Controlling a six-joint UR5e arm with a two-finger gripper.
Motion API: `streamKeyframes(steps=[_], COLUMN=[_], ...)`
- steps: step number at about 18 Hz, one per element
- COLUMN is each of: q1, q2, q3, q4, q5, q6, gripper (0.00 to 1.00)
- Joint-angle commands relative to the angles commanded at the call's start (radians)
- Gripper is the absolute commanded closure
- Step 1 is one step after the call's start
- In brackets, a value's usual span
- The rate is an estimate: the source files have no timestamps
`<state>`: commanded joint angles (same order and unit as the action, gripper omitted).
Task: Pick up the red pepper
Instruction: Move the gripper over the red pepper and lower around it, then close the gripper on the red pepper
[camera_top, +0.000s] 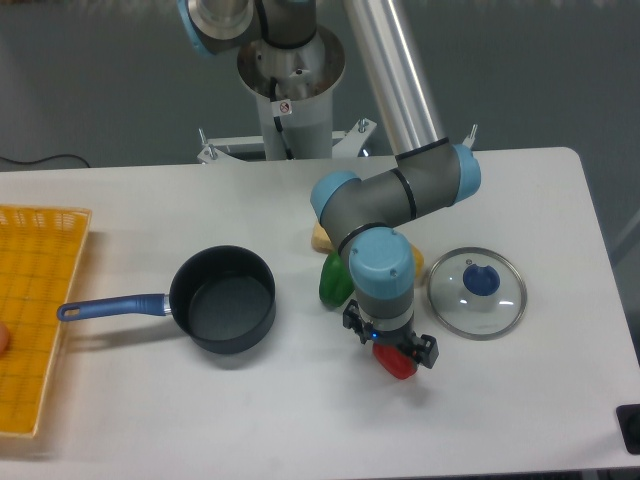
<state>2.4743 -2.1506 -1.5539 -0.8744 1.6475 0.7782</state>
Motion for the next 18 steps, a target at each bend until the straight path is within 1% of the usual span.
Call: streamKeyframes(steps=[5, 10, 15, 18], q1=[-0.002, 0.003, 0.024, 0.031], q2=[-0.005, -0.031, -0.038, -0.048], q3=[0.006, 0.032, 0.040, 0.037], q4=[0.002, 0.009, 0.009, 0.009], q5=[0.005, 0.005, 0.006, 0.011], q6=[-0.195, -0.402, -0.485, -0.499], gripper=[0.00, 0.00, 0.00, 0.00])
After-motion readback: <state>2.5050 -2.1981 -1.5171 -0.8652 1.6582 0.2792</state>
